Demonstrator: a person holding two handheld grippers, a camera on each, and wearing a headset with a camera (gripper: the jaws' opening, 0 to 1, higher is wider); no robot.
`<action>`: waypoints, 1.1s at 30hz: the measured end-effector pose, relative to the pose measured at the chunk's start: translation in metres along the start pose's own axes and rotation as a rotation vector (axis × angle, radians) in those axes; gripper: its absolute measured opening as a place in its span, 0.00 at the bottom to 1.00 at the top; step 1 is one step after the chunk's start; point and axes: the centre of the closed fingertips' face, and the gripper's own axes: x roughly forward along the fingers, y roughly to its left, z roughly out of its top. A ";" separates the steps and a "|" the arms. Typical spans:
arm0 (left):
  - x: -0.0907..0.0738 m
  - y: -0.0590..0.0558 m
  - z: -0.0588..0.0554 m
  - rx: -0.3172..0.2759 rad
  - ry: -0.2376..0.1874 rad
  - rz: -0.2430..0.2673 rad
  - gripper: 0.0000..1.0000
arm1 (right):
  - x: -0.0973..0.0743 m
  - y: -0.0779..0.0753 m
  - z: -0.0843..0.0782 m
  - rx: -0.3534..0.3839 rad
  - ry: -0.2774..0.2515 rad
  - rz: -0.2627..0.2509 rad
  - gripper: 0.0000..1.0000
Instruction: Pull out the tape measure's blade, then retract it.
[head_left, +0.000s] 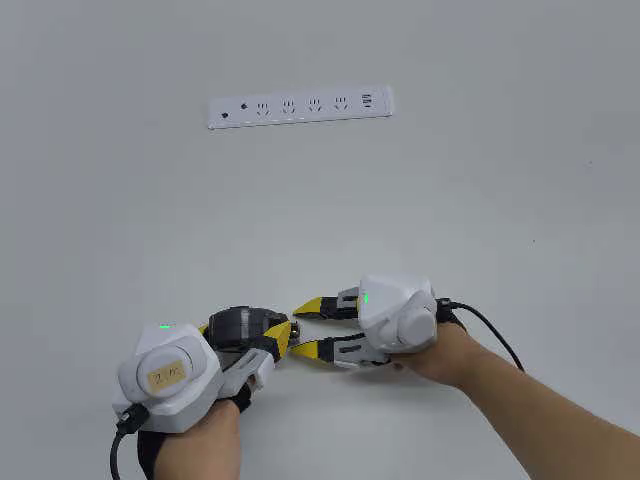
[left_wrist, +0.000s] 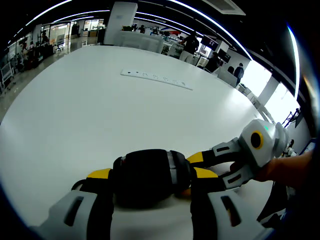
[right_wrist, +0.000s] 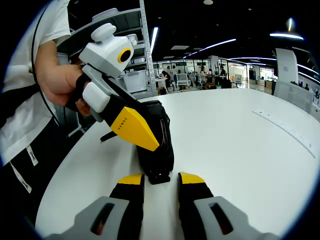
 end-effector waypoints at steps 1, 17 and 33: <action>0.000 0.000 0.000 -0.002 0.000 -0.001 0.60 | 0.000 0.000 0.000 0.007 -0.003 0.000 0.27; 0.001 0.000 0.000 -0.002 -0.002 -0.009 0.61 | 0.002 0.001 0.004 0.014 -0.020 0.001 0.42; 0.003 -0.007 0.008 0.108 -0.029 -0.032 0.86 | 0.005 0.000 0.005 0.028 -0.027 -0.003 0.44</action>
